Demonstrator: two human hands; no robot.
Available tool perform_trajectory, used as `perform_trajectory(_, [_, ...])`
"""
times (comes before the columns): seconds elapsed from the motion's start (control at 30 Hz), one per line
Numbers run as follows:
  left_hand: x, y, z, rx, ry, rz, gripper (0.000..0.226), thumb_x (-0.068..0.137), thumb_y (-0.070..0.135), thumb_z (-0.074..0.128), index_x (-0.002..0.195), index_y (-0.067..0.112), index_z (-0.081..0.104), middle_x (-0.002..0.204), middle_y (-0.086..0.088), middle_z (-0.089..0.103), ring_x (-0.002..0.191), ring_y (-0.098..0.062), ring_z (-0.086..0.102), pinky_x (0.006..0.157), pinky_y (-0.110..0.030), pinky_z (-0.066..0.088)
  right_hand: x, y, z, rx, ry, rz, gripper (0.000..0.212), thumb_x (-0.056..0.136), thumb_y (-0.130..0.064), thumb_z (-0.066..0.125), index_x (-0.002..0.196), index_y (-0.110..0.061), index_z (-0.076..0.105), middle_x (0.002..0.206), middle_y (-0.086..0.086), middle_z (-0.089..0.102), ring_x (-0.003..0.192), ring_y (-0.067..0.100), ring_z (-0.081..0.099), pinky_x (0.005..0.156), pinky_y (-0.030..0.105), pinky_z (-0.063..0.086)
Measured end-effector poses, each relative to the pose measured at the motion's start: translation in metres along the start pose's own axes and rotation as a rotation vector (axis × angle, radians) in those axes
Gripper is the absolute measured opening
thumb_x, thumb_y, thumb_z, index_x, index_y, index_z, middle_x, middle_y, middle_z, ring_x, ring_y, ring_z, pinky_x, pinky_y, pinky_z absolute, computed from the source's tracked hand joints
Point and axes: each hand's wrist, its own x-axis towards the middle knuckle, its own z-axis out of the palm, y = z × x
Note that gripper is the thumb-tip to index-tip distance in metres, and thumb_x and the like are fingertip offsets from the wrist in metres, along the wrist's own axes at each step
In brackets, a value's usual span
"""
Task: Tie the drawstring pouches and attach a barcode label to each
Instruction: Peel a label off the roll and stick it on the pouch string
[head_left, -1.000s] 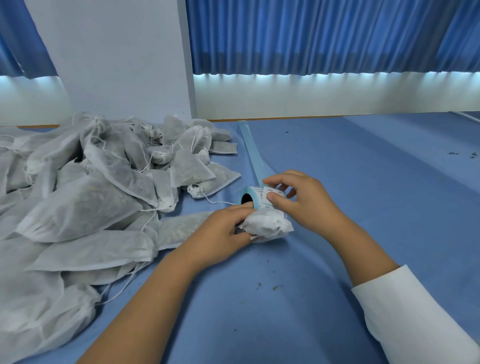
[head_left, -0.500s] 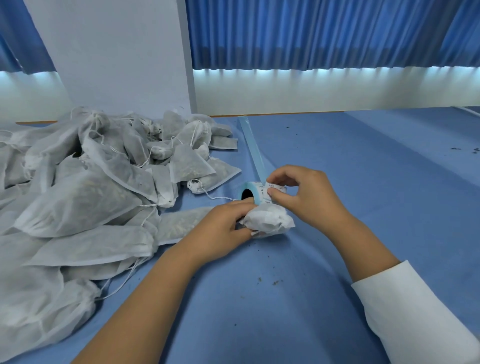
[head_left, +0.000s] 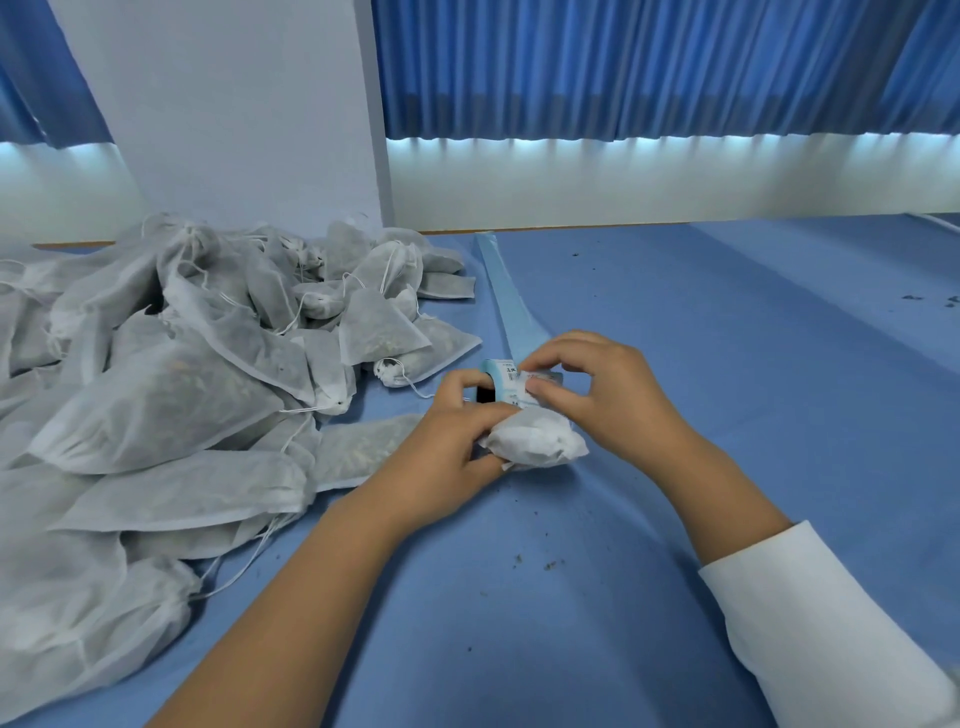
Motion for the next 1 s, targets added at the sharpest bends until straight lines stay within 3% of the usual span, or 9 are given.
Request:
perform_trajectory(0.07, [-0.0004, 0.0003, 0.0003, 0.061, 0.012, 0.013, 0.031, 0.088, 0.003, 0.069, 0.112, 0.023, 0.068, 0.133, 0.003, 0.025, 0.1, 0.007, 0.046, 0.081, -0.006, 0.037, -0.0007, -0.0005, 0.0016, 0.021, -0.006, -0.035, 0.016, 0.087, -0.013, 0.072, 0.102, -0.018, 0.075, 0.103, -0.007, 0.064, 0.099, 0.006, 0.059, 0.092, 0.02, 0.044])
perform_trajectory(0.2, [0.0005, 0.0039, -0.002, 0.101, -0.009, 0.049, 0.039, 0.087, -0.003, 0.063, 0.115, 0.023, 0.067, 0.157, 0.009, 0.007, 0.095, -0.004, 0.055, 0.082, -0.009, 0.038, -0.0014, -0.0017, 0.0043, 0.085, -0.017, -0.048, 0.019, 0.087, -0.013, 0.072, 0.103, -0.023, 0.076, 0.102, -0.004, 0.057, 0.098, 0.005, 0.055, 0.086, 0.012, 0.042])
perform_trajectory(0.37, [0.0018, 0.0031, -0.0025, 0.059, -0.037, 0.081, 0.041, 0.087, -0.003, 0.065, 0.122, 0.018, 0.066, 0.143, 0.015, 0.034, 0.113, 0.003, 0.05, 0.084, -0.004, 0.033, -0.0018, -0.003, 0.0055, 0.155, -0.011, -0.039, 0.022, 0.086, -0.008, 0.073, 0.097, -0.026, 0.074, 0.098, -0.002, 0.059, 0.09, 0.002, 0.058, 0.084, 0.012, 0.045])
perform_trajectory(0.5, [0.0027, 0.0031, -0.0019, 0.051, -0.024, 0.135, 0.04, 0.086, -0.007, 0.065, 0.12, 0.014, 0.067, 0.137, 0.02, 0.037, 0.108, 0.02, 0.044, 0.082, -0.003, 0.033, -0.0027, -0.0017, 0.0052, 0.028, 0.017, -0.054, 0.015, 0.086, -0.017, 0.074, 0.098, -0.026, 0.076, 0.097, -0.004, 0.062, 0.094, 0.011, 0.058, 0.086, 0.024, 0.046])
perform_trajectory(0.73, [0.0034, -0.0002, -0.0016, 0.05, -0.032, 0.106, 0.038, 0.088, -0.002, 0.065, 0.122, 0.015, 0.067, 0.142, 0.024, 0.033, 0.103, 0.022, 0.046, 0.081, -0.003, 0.035, -0.0034, -0.0065, 0.0053, -0.155, 0.096, -0.174, 0.008, 0.087, -0.019, 0.073, 0.094, -0.02, 0.077, 0.094, -0.005, 0.067, 0.096, 0.018, 0.057, 0.082, 0.037, 0.048])
perform_trajectory(0.9, [0.004, -0.0019, -0.0026, 0.051, -0.027, 0.067, 0.039, 0.088, 0.001, 0.066, 0.123, 0.019, 0.066, 0.139, 0.033, 0.025, 0.106, 0.022, 0.045, 0.082, -0.001, 0.034, -0.0026, -0.0049, 0.003, -0.134, 0.105, -0.211, 0.004, 0.089, -0.016, 0.069, 0.093, -0.017, 0.072, 0.097, -0.004, 0.066, 0.097, 0.019, 0.055, 0.087, 0.03, 0.044])
perform_trajectory(1.0, [0.0044, -0.0042, -0.0038, 0.063, -0.024, 0.028, 0.041, 0.089, 0.002, 0.065, 0.126, 0.021, 0.064, 0.149, 0.023, 0.028, 0.117, 0.006, 0.048, 0.087, -0.002, 0.034, -0.0028, -0.005, 0.0033, -0.11, 0.141, -0.245, 0.005, 0.09, -0.013, 0.068, 0.093, -0.014, 0.07, 0.1, -0.002, 0.065, 0.1, 0.021, 0.056, 0.091, 0.022, 0.039])
